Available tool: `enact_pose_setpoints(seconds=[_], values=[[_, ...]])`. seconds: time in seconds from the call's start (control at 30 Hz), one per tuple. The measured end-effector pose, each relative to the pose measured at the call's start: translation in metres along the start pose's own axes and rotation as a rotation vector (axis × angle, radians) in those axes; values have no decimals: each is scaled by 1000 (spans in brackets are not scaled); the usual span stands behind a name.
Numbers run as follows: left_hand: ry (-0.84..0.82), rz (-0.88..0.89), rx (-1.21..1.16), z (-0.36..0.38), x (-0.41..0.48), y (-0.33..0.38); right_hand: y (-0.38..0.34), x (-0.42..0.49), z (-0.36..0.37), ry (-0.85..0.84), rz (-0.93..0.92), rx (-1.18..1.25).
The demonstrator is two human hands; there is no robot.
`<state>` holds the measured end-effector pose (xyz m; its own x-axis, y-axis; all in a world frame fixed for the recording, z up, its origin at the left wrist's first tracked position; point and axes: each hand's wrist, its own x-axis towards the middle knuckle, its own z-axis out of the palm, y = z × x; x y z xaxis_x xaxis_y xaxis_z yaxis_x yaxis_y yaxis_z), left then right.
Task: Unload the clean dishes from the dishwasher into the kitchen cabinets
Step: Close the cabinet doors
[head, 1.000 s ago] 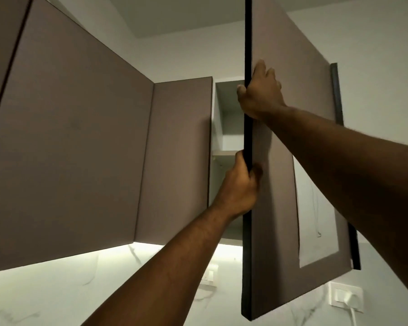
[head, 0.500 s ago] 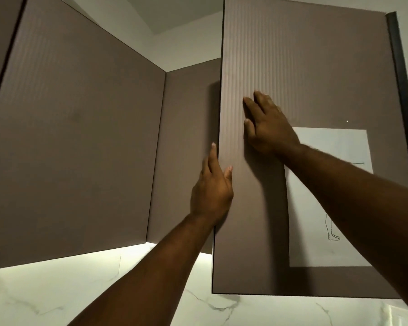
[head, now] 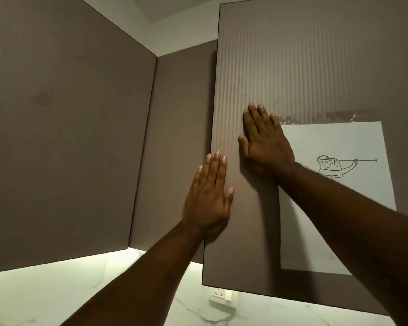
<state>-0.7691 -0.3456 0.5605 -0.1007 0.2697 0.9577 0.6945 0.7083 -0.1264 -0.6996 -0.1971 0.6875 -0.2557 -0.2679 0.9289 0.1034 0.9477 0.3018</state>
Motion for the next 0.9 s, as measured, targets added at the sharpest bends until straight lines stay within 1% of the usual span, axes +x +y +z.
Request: enact_pose_setpoints(seconds=[0.17,0.5,0.7,0.8,0.9], values=[[23,26,-44,32,8,-13,9,2,26,-5,-1,-89],[-17,26,-115,75,14,-26,22,3,63,12,5,-185],[-33,18,-98,75,15,-26,22,3,64,34,-4,-165],[-70,18,-90,71,14,-27,20,3,65,37,-2,-167],[-126,67,-51,65,12,-37,3,1,73,47,26,-166]])
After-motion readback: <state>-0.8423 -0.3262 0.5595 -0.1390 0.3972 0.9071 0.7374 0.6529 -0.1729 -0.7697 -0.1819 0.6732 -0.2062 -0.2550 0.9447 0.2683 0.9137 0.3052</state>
